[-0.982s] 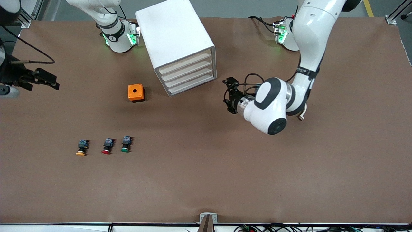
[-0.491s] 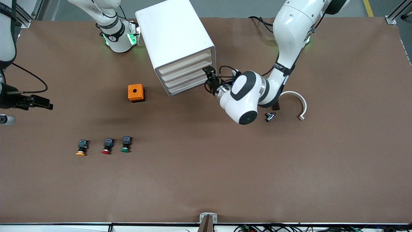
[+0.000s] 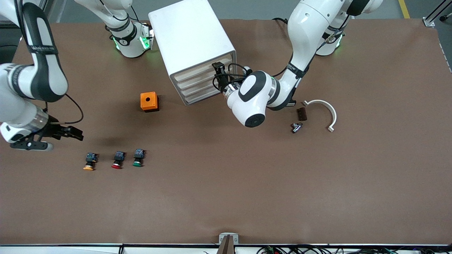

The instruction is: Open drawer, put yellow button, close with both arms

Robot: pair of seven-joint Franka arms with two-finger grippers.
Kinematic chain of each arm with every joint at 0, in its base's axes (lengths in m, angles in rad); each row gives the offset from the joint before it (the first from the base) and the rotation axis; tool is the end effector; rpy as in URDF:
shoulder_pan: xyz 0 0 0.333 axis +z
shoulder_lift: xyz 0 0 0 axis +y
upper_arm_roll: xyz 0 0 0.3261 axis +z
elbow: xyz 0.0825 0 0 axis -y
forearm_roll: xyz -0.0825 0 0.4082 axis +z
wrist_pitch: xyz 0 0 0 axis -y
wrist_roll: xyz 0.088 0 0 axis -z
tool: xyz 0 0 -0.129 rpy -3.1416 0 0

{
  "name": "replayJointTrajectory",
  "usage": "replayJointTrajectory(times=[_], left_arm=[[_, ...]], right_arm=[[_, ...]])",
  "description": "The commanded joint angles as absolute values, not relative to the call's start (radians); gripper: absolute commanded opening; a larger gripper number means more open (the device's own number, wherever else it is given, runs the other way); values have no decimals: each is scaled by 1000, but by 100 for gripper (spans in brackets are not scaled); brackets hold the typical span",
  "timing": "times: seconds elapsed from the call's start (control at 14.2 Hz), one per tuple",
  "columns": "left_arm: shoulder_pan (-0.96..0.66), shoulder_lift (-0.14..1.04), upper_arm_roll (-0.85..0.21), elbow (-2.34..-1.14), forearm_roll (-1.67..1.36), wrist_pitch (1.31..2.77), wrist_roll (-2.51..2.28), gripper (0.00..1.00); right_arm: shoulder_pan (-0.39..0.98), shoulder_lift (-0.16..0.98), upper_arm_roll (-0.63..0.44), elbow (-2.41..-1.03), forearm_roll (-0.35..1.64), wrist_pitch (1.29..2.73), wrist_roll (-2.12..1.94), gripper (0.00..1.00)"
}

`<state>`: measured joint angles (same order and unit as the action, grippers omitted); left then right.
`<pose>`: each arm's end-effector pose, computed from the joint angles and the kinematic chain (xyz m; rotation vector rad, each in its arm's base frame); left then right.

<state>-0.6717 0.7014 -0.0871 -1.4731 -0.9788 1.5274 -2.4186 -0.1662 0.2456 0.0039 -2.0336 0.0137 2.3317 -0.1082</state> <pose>0.4278 -0.5436 0.2650 -1.2273 -1.8566 1.2639 0.6096 -0.0994 0.3021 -3.1350 0.0995 -0.0839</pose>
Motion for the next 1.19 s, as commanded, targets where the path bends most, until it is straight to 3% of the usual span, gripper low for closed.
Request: replayJointTrajectory(times=[0.0,0.07,0.14,0.21,0.49,0.91,0.98,1.12], left_arm=[[-699,716,-84,-1457,-1003,1513,-2444,38],[-703,719,-84,-1457,-1003,1514,-2445,28],[-700,721,-84,-1457,-1003,1514,-2444,9],[-693,721,-84,-1456,-1003,1514,-2442,0],[-632,721,-74,-1450,-985,1514,-2438,0],[-462,749,-74,-1364,-985,1528,-2407,0],[-450,755,-74,-1352,-985,1534,-2405,0],[-445,762,-74,-1345,-985,1574,-2388,27]], right_arm=[[-172,345,11,-2034,2,2462,-86,100],[-176,383,9,-2031,2,2505,-84,100],[-179,409,9,-2026,2,2532,-83,100],[-181,443,9,-2019,2,2555,-80,100],[-180,547,-1,-1974,0,2632,-72,100],[-169,600,-15,-1928,-2,2631,-74,100],[-169,600,-15,-1928,-5,2626,-74,88],[-170,600,-14,-1928,-6,2622,-72,54]])
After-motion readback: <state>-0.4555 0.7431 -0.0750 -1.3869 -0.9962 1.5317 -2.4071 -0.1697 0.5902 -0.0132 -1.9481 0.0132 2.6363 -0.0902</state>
